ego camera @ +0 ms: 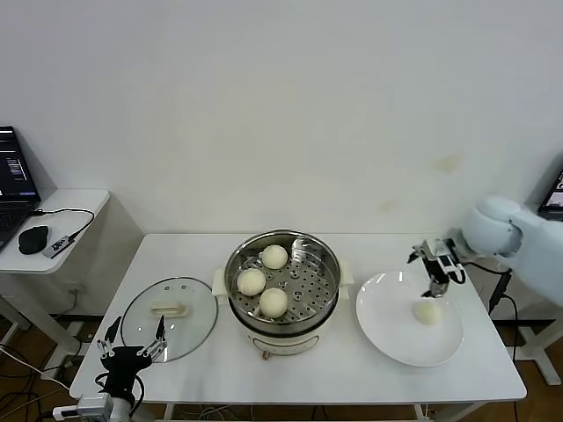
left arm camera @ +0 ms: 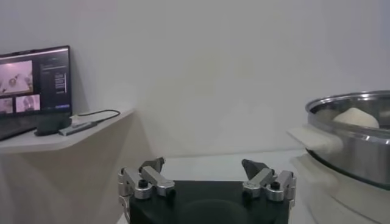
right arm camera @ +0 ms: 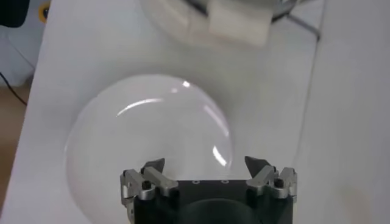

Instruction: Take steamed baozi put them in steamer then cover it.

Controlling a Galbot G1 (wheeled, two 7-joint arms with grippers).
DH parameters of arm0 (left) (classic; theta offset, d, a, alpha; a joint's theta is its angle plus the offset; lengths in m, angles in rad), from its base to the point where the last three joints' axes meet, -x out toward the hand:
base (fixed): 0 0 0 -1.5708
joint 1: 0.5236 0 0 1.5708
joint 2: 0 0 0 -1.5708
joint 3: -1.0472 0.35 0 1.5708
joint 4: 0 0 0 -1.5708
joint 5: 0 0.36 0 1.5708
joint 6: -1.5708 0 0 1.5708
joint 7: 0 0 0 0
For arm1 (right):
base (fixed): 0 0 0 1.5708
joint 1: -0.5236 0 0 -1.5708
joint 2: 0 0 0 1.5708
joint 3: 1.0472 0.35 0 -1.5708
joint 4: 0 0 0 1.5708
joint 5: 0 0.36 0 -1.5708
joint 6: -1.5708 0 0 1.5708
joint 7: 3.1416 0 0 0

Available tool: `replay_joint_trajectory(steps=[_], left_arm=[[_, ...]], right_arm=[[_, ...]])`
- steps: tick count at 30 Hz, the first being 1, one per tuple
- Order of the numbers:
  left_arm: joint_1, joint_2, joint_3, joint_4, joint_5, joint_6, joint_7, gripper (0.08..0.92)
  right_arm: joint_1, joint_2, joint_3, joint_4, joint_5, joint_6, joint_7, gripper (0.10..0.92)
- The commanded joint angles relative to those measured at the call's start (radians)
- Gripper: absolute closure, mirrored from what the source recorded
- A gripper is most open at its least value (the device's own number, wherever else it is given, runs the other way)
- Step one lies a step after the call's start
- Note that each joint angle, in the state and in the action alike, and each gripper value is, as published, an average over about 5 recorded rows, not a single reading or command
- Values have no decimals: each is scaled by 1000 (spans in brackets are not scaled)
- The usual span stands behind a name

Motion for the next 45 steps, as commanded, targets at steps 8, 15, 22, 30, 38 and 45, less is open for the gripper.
replay_joint_trajectory(steps=[8,15,22,30,38,45], left_arm=[[5,-5,-12,9,2,1,0,177],[7,-8,-19,19,1,0,1,177],[4,-8,-21,25,1,0,1,177],[2,-10,-22,31,1,-1,1,177],[3,-16,-20,32,1,-2,1,177],[7,-16,-24,26,1,-2,1,177]], right_arm=[[-366,51,268,-210,-145,16,8,203],[-388,104,287,-263,-163,21,13,203],[-394,158,303,-313,-181,26,26,207],[-398,187,319,-343,-200,23,29,269],[-396,191,320,-350,-211,20,17,336],[-376,181,317,-330,-207,18,-2,389]])
